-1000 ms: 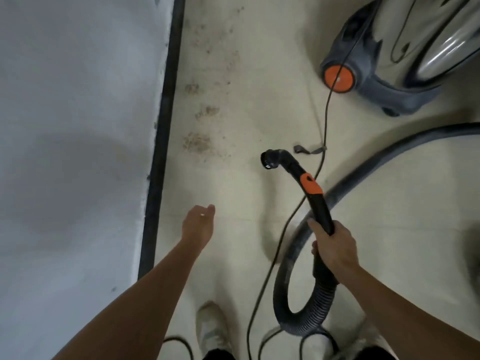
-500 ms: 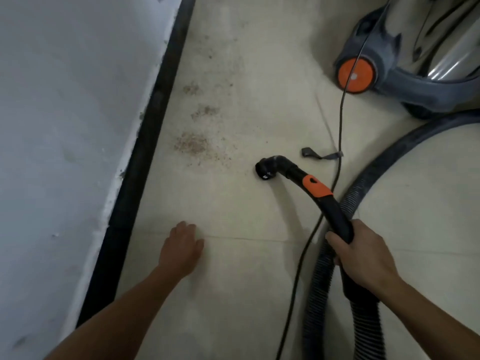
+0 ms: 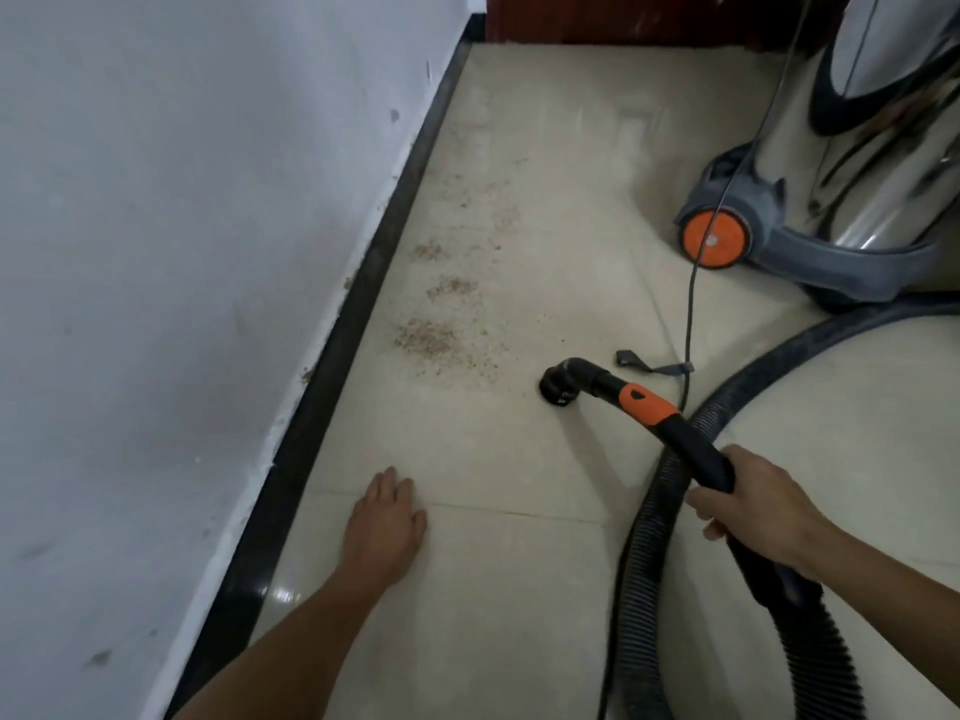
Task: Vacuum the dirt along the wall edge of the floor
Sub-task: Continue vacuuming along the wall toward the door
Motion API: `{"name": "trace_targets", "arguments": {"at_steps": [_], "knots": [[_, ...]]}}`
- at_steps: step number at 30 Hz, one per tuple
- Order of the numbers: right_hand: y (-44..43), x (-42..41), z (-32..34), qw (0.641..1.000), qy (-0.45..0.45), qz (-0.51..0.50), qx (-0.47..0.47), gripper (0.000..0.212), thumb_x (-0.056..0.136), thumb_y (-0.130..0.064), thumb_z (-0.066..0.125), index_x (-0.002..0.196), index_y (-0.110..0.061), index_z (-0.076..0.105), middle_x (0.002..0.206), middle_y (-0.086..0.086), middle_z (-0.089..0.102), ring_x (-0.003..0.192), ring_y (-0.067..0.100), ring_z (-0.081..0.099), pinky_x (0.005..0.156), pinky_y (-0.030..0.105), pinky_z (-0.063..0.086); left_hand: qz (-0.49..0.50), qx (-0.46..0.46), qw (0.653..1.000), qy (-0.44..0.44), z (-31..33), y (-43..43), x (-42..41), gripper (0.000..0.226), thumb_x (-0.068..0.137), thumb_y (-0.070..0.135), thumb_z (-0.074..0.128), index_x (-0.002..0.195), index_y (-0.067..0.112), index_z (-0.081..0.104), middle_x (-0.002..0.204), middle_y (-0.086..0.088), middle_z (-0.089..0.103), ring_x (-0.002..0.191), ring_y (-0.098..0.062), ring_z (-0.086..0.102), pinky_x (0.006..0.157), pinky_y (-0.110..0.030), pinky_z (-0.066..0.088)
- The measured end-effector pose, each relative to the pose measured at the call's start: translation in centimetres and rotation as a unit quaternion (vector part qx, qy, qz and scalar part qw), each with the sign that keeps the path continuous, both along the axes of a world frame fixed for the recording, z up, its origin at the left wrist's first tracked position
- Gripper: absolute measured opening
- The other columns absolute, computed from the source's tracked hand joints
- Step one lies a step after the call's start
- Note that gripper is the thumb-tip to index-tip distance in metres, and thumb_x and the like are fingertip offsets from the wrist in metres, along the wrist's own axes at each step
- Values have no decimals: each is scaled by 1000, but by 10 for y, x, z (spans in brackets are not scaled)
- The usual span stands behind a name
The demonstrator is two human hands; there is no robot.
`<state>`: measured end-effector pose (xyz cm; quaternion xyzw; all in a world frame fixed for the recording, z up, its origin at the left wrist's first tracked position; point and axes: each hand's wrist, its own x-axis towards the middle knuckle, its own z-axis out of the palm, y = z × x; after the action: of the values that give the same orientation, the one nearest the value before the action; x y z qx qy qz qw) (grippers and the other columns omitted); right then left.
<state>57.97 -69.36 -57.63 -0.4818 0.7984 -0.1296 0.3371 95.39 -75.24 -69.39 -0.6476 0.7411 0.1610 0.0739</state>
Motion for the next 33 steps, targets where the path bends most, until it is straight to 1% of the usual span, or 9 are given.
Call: {"name": "trace_targets", "arguments": {"at_steps": [4, 6, 8, 12, 20, 24, 27, 31, 33], "knots": [[-13, 21, -14, 990, -135, -37, -13, 15, 85, -11, 71, 90, -2, 59, 59, 7, 66, 53, 28, 68, 55, 39, 56, 16, -65, 997, 29, -16, 0, 5, 67, 93, 42, 16, 145, 7, 39, 155, -20, 27, 144, -31, 26, 115, -39, 22], [-16, 34, -18, 986, -160, -50, -13, 15, 85, -10, 70, 90, -2, 60, 56, 5, 64, 52, 28, 67, 52, 35, 55, 13, -69, 997, 38, -22, 0, 10, 76, 90, 46, 6, 146, 7, 39, 156, -19, 27, 145, -31, 24, 117, -39, 18], [-21, 45, -19, 984, -165, -65, -19, 14, 86, -10, 70, 91, -2, 59, 55, 5, 63, 52, 26, 67, 52, 35, 54, 31, -74, 995, 52, -27, 2, 14, 77, 90, 46, 6, 144, 5, 41, 154, -21, 30, 144, -33, 26, 118, -40, 17], [-41, 65, -23, 991, -127, -31, -28, 13, 85, -12, 70, 89, -7, 58, 59, 7, 65, 52, 25, 69, 51, 35, 53, 69, -100, 989, 88, -36, 4, 17, 64, 93, 39, 24, 137, 2, 51, 148, -22, 40, 139, -34, 36, 115, -44, 24], [-61, 88, -18, 996, -45, 71, -18, 15, 83, -16, 71, 86, -18, 56, 67, 8, 67, 45, 15, 66, 39, 20, 43, 74, -127, 985, 89, -40, 3, 20, 59, 95, 36, 25, 138, 4, 49, 150, -18, 38, 142, -30, 32, 117, -43, 24], [-81, 89, -10, 996, 2, 81, -23, 16, 82, -18, 70, 88, -17, 56, 65, 7, 68, 45, 15, 66, 46, 30, 52, 73, -130, 986, 71, -45, 3, 21, 61, 95, 37, 22, 142, 7, 45, 153, -16, 34, 144, -28, 27, 119, -40, 18], [-110, 109, -6, 991, 25, 127, -15, 18, 82, -24, 69, 89, -18, 53, 68, 7, 69, 50, 18, 68, 55, 36, 57, 75, -127, 987, 62, -45, 3, 20, 60, 94, 36, 22, 142, 7, 45, 153, -16, 34, 144, -27, 28, 119, -39, 17], [-146, 135, -7, 987, 13, 159, -15, 19, 82, -25, 68, 91, -17, 53, 74, 7, 69, 47, 16, 68, 60, 40, 60, 80, -131, 986, 64, -47, 2, 21, 57, 95, 34, 25, 139, 7, 50, 150, -16, 40, 141, -29, 34, 117, -42, 24], [-159, 142, -8, 988, -6, 157, -11, 20, 83, -23, 68, 92, -16, 53, 81, 10, 69, 49, 19, 70, 57, 38, 59, 78, -138, 985, 66, -51, 1, 21, 56, 95, 33, 26, 138, 7, 50, 150, -16, 40, 141, -28, 34, 117, -41, 25]]}}
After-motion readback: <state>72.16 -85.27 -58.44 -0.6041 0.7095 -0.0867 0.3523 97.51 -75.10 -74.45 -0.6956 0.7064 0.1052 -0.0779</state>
